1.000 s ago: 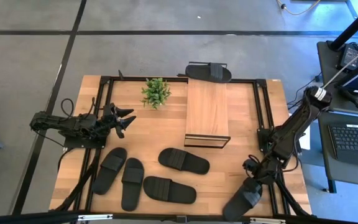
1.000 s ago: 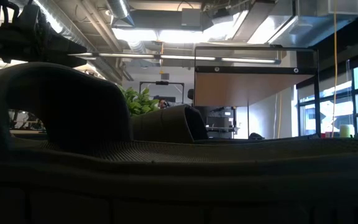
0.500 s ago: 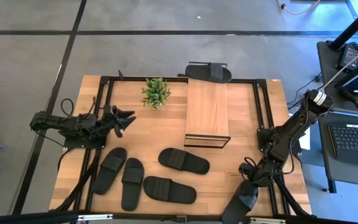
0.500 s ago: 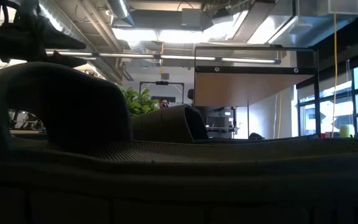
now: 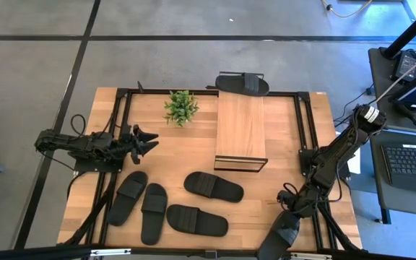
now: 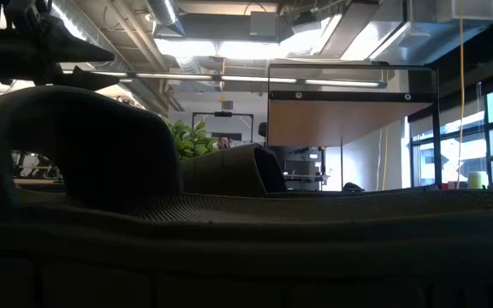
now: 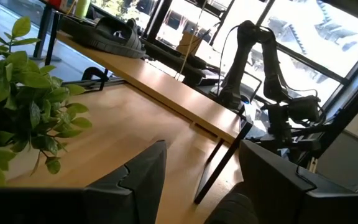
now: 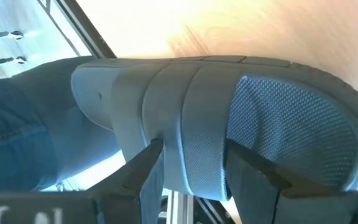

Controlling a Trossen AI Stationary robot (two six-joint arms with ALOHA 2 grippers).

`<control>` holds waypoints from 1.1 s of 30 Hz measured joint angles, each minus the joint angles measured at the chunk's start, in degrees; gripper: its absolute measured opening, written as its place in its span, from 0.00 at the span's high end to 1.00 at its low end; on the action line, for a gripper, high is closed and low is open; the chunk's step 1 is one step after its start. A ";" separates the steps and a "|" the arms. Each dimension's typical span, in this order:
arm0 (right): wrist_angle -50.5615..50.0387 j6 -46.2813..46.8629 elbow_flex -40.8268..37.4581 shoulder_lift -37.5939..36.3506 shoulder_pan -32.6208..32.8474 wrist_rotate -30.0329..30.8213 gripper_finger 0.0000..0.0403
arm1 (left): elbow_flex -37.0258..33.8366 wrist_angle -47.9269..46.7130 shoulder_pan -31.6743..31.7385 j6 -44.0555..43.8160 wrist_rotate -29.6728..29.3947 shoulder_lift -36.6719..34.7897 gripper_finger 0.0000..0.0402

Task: Pick and place slides into the shelf
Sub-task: Put the black slide on the shelf

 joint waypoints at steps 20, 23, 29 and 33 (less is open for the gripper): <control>0.02 -6.12 0.13 2.73 0.04 -0.20 0.96 | -0.01 -0.02 0.00 -0.05 -1.53 0.01 0.52; 0.18 -6.08 0.13 2.73 0.04 -0.20 0.97 | 0.00 -0.04 0.00 -0.03 -1.53 0.02 0.52; 3.00 -5.81 0.00 0.73 0.00 0.67 0.98 | 0.00 -0.04 0.00 -0.02 -1.64 0.02 0.52; 2.27 -5.78 0.00 -2.92 0.00 2.71 0.99 | 0.00 -0.04 0.00 -0.03 -1.70 0.02 0.52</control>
